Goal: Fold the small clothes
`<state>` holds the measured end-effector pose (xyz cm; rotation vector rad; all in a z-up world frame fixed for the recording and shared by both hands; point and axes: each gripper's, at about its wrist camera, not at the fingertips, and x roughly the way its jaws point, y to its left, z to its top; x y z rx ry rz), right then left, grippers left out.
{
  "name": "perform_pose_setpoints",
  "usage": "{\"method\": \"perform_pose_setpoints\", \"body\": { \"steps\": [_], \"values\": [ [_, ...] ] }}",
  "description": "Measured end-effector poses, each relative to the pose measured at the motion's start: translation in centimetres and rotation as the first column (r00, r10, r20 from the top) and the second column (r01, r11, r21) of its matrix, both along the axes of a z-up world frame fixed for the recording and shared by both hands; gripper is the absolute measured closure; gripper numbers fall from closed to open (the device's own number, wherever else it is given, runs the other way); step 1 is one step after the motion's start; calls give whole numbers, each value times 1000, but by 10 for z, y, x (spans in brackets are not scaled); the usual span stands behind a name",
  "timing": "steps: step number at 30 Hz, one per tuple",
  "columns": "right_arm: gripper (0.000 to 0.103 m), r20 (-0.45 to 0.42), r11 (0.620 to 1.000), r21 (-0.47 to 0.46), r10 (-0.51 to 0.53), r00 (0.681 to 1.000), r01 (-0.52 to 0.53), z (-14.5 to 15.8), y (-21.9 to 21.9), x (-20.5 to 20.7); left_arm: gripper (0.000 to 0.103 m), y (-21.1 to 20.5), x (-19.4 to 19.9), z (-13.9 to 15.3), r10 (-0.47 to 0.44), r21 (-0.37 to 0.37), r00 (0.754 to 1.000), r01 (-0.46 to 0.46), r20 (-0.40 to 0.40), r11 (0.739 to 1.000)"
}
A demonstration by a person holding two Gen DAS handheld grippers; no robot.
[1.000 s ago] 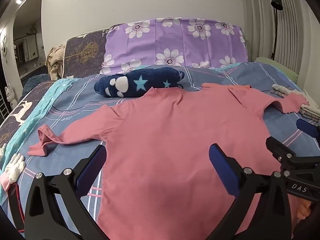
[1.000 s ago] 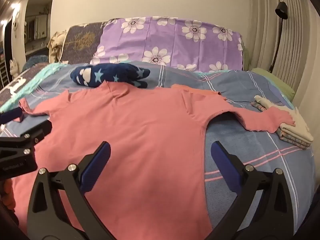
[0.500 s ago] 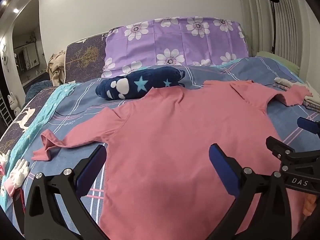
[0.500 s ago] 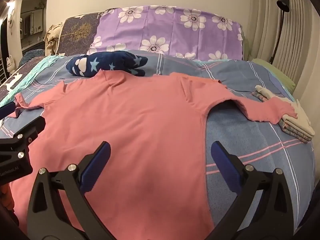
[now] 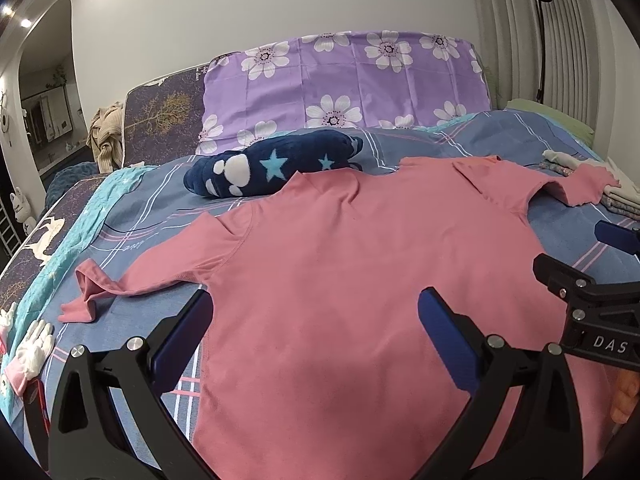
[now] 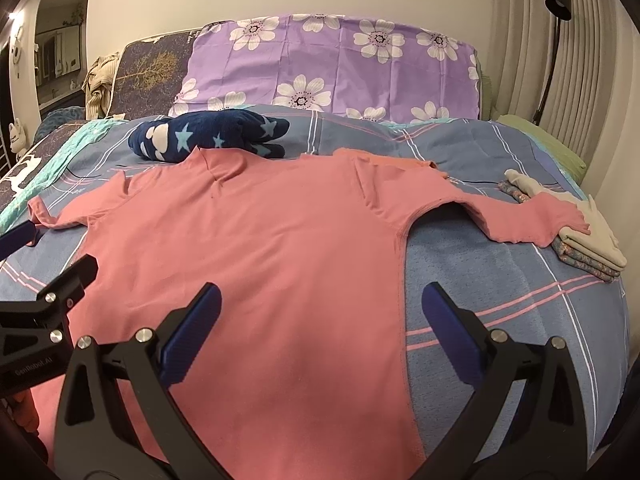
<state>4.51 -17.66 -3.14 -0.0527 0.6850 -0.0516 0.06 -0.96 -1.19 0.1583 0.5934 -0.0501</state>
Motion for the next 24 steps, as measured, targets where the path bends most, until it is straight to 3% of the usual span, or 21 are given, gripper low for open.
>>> {"method": "perform_pose_setpoints", "body": {
  "steps": [17,24],
  "values": [
    [2,-9,1000,22,-5,1000,5,-2,-3,0,1,0,2,-5,-9,-13,1000,9,-20,1000],
    [2,-5,1000,-22,-6,1000,6,-3,2,1,1,-1,5,-9,-11,-13,999,11,-32,1000]
  ]
}}
